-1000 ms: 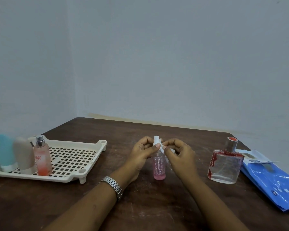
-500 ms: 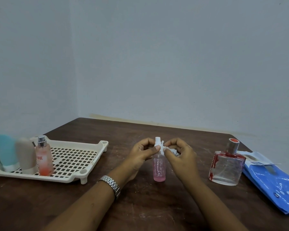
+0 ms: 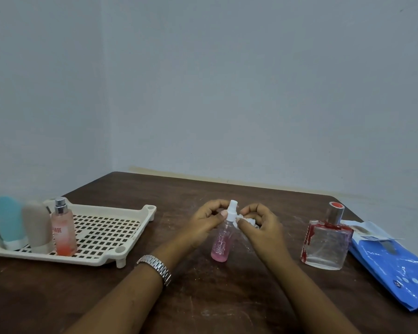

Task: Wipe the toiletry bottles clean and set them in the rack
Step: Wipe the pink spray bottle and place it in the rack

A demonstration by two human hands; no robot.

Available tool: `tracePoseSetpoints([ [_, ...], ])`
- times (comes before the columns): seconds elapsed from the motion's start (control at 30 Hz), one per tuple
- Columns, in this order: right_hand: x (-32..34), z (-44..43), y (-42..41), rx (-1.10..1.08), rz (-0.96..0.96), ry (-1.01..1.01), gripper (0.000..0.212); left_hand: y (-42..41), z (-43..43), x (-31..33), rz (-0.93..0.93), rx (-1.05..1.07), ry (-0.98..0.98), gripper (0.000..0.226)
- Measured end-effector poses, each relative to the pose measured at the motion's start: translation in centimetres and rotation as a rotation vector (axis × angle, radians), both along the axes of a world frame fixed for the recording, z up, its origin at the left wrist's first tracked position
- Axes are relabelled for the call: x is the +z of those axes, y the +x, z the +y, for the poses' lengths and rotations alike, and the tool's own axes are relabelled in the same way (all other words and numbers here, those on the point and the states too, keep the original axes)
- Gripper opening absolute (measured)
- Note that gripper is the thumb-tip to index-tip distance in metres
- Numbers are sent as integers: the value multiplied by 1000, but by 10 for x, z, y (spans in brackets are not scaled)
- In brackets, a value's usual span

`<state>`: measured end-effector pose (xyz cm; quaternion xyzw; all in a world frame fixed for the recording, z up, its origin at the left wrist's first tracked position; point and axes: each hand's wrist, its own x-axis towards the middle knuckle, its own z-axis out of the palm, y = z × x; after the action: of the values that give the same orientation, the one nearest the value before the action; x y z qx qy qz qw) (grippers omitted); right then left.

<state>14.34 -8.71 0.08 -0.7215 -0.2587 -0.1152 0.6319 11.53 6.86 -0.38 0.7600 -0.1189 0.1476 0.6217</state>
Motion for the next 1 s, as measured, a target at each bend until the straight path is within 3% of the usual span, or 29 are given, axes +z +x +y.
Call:
tracePoseSetpoints([
  [0.23,-4,2,3,-52,-45,-8,14,-7,5,3,-202,144,254,41],
  [0.47,-3,4,0,-54,-75,-46,11,-12,10,7,-266,224,307,39],
  [0.6,-4,6,-7,-24,-155,-151,3,-11,13,6,-232,243,212,41],
  [0.77,-4,8,-11,-42,-256,-203,9,-8,17,5,-148,144,50,40],
  [0.9,-3,7,-10,-25,-211,-154,12,-6,17,6,-66,-27,-79,35],
  [1.0,-4,6,-7,-18,-135,-98,16,-6,15,7,-24,-79,-69,35],
])
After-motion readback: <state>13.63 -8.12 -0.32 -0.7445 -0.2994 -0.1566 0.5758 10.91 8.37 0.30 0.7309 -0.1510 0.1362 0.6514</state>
